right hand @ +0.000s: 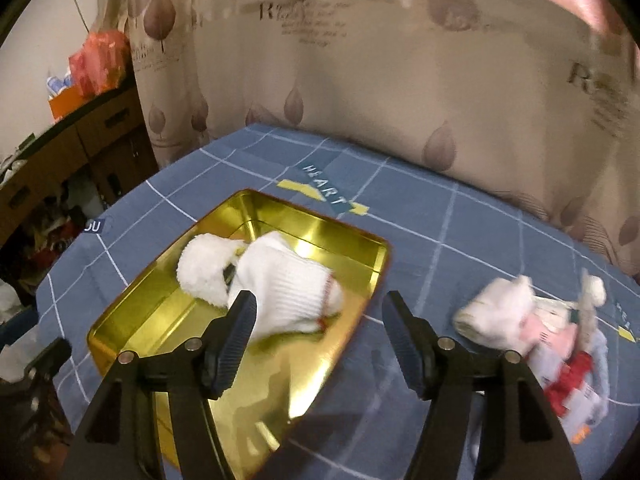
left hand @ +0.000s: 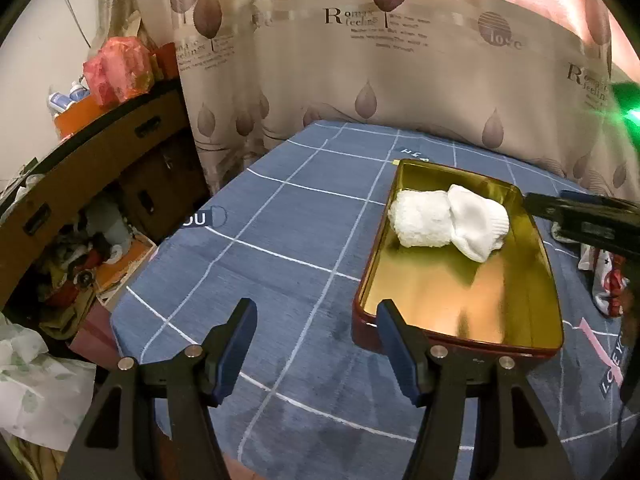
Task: Organize soft objects
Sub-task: 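Carry the white knit sock into the tin with the right gripper and release, then grasp the blue towel sock with the right gripper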
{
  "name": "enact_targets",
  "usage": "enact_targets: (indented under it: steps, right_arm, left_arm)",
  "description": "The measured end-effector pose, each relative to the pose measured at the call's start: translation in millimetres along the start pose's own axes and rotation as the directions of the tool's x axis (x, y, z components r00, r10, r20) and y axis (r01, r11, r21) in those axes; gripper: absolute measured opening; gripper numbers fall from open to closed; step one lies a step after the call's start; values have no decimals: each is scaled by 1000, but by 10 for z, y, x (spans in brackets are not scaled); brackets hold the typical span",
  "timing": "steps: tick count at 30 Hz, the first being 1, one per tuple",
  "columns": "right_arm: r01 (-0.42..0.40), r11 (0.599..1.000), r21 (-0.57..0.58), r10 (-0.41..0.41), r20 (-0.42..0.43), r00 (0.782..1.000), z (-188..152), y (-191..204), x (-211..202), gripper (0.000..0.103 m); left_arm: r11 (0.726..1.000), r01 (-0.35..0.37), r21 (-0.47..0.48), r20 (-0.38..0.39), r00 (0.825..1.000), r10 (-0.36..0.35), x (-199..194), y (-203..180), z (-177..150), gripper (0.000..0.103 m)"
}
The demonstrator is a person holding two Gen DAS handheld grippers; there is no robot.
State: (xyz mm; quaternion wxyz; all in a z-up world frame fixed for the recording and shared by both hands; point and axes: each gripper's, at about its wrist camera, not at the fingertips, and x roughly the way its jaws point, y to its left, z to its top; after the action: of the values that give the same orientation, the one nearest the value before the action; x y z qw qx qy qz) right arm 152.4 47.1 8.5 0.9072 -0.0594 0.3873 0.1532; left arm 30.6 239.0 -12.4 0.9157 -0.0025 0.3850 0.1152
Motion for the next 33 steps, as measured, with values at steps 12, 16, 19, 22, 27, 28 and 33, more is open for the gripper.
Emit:
enact_targets:
  steps: [12, 16, 19, 22, 27, 28, 33]
  right_arm:
    - [124, 984, 125, -130, 41, 991, -301, -985, -640, 63]
    - [189, 967, 172, -197, 30, 980, -388, -1419, -737, 63]
    - [233, 951, 205, -242, 21, 970, -463, -1710, -751, 63]
    - [266, 935, 235, -273, -3, 962, -554, -1998, -716, 63]
    - [289, 915, 282, -285, -56, 957, -721, -2374, -580, 63]
    - [291, 912, 290, -285, -66, 956, -739, -2433, -546, 63]
    - [281, 907, 315, -256, -118, 959, -813, -2659, -322, 63]
  left_arm:
    - [999, -13, 40, -8, 1000, 13, 22, -118, -54, 64]
    - [999, 31, 36, -16, 999, -30, 16, -129, -59, 64]
    - [998, 61, 19, -5, 998, -61, -24, -130, -58, 64]
    - [997, 69, 25, 19, 997, -70, -75, -159, -52, 64]
    - [994, 77, 74, 63, 995, -81, -176, -276, -60, 64]
    - [993, 78, 89, 76, 993, -85, -207, -313, -63, 64]
    - [980, 135, 144, 69, 987, -146, -312, -497, -74, 64]
